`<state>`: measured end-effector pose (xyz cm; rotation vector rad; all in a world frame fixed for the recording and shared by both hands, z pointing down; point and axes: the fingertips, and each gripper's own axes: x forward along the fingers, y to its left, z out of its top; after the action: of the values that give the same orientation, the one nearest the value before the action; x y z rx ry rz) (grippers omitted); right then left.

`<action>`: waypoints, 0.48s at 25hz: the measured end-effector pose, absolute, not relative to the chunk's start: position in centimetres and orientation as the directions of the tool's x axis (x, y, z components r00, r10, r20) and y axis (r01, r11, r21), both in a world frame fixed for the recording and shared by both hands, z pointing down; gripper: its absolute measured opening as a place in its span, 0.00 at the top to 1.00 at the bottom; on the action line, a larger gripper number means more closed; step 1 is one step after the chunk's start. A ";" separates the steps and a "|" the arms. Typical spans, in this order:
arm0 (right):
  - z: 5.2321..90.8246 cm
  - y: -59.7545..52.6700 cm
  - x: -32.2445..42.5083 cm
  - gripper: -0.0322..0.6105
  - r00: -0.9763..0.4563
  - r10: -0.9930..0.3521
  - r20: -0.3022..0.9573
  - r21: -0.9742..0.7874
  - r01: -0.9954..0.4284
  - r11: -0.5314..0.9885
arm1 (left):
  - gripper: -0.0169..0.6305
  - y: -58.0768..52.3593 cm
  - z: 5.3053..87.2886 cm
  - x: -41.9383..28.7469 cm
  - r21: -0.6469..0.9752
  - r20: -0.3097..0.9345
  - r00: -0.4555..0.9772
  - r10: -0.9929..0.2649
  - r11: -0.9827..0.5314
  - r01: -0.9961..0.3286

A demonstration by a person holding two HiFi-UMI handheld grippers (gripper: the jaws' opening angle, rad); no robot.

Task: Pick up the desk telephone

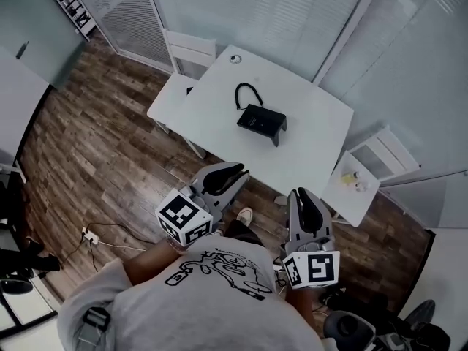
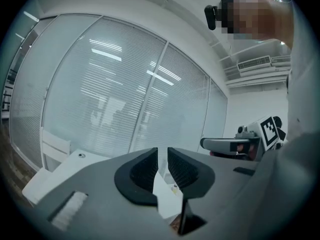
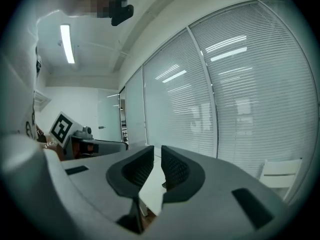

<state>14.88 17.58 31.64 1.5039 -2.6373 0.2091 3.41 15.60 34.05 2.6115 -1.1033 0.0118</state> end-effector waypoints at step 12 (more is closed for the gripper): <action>32.9 13.0 17.8 0.89 -0.533 -0.829 0.168 -0.104 -0.846 0.523 | 0.88 11.3 35.1 6.7 0.288 0.150 0.692 -0.706 -0.638 -0.714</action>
<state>17.75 12.95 32.93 1.4655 -2.6554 0.2641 6.66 11.26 35.12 2.5792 -1.1185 0.0332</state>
